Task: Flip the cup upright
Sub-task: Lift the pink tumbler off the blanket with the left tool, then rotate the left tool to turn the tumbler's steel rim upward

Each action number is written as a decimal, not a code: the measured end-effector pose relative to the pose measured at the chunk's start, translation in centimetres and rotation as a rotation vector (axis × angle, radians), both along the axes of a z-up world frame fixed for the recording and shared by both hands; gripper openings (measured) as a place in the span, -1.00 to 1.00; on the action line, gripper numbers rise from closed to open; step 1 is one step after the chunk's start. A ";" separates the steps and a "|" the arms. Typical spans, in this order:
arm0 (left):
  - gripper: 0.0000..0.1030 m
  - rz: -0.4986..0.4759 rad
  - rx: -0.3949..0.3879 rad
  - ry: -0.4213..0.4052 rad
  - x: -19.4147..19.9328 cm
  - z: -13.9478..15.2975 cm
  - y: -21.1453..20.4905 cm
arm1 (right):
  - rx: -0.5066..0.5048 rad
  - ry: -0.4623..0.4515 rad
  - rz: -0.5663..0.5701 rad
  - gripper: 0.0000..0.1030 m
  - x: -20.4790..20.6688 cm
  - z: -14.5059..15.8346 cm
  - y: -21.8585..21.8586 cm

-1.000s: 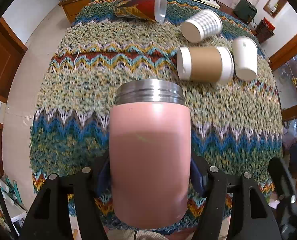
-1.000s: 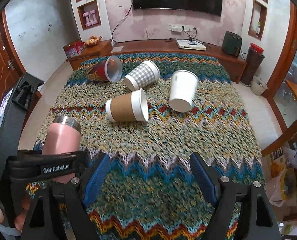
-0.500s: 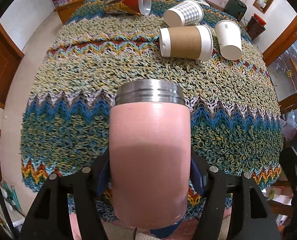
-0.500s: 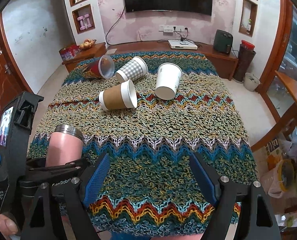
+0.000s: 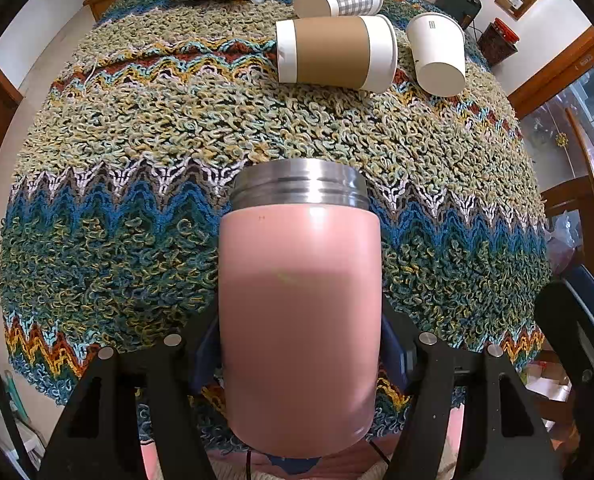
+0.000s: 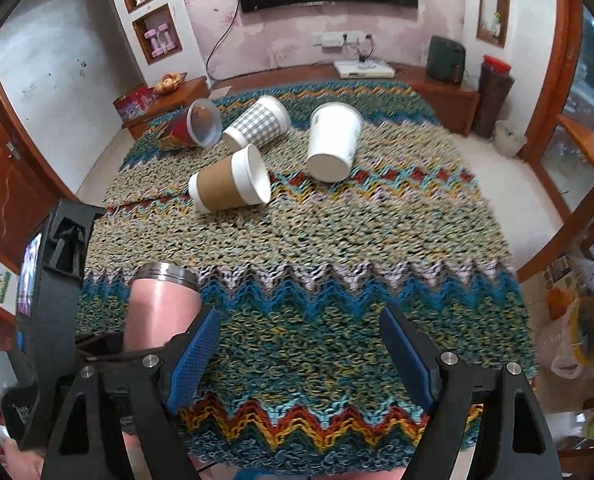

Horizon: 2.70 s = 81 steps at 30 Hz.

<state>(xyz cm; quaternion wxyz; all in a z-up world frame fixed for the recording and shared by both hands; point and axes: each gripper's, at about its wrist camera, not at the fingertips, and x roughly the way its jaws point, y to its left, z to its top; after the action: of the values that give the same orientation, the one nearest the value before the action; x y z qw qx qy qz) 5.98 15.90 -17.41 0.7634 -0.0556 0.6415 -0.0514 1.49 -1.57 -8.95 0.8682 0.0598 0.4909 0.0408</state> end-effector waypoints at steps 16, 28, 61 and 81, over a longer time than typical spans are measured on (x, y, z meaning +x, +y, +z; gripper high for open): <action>0.36 -0.002 -0.009 0.033 1.0 -2.5 -1.2 | 0.119 0.129 0.047 0.60 2.9 -3.0 1.2; 0.81 -0.037 -0.036 -0.004 0.8 -0.9 -0.3 | 0.216 0.186 0.065 0.60 4.2 -4.3 1.1; 0.83 0.027 -0.017 -0.117 -3.6 3.8 7.7 | 0.396 0.547 0.268 0.60 11.3 -11.5 10.3; 0.83 0.020 -0.003 -0.170 -4.2 5.1 7.5 | 0.310 0.264 0.241 0.30 11.0 -7.3 8.8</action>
<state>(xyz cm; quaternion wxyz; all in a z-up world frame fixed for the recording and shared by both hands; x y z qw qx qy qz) 1.80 23.39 -12.36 0.8155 -0.0586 0.5736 -0.0493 12.52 7.25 -16.25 0.7657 0.1384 0.5917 0.2107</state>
